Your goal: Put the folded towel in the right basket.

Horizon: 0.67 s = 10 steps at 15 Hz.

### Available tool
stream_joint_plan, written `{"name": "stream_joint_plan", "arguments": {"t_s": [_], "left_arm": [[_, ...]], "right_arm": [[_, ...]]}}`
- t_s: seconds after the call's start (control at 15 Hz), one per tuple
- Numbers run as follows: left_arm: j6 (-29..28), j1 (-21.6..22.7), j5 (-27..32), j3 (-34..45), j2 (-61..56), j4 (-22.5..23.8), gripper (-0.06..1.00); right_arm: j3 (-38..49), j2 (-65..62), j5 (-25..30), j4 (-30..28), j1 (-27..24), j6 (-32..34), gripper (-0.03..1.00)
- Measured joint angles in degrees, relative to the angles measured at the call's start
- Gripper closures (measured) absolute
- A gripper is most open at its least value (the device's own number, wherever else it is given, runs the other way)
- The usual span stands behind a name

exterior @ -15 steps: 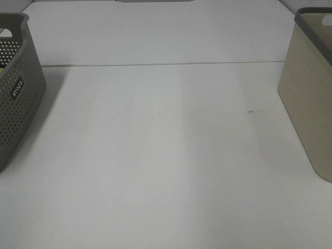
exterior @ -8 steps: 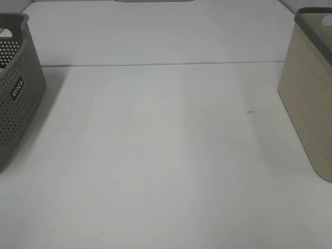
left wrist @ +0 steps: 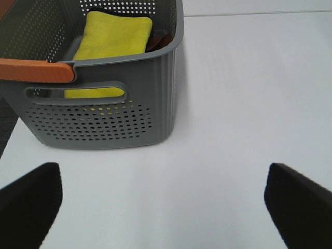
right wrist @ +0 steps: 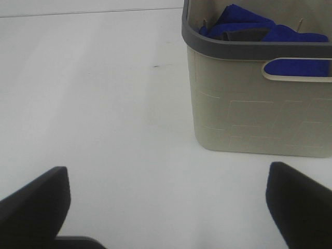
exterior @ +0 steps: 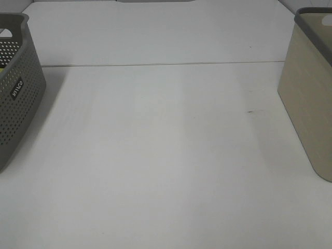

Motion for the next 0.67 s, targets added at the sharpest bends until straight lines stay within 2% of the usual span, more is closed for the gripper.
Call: {"name": "stream_joint_plan", "arguments": {"t_s": [0.4, 0.67], "left_arm": [[0.0, 0.0, 0.0, 0.0, 0.0, -0.1, -0.04], [0.0, 0.0, 0.0, 0.0, 0.0, -0.1, -0.04]], "right_arm": [[0.0, 0.0, 0.0, 0.0, 0.0, 0.0, 0.0], [0.0, 0.0, 0.0, 0.1, -4.2, 0.0, 0.0]]}}
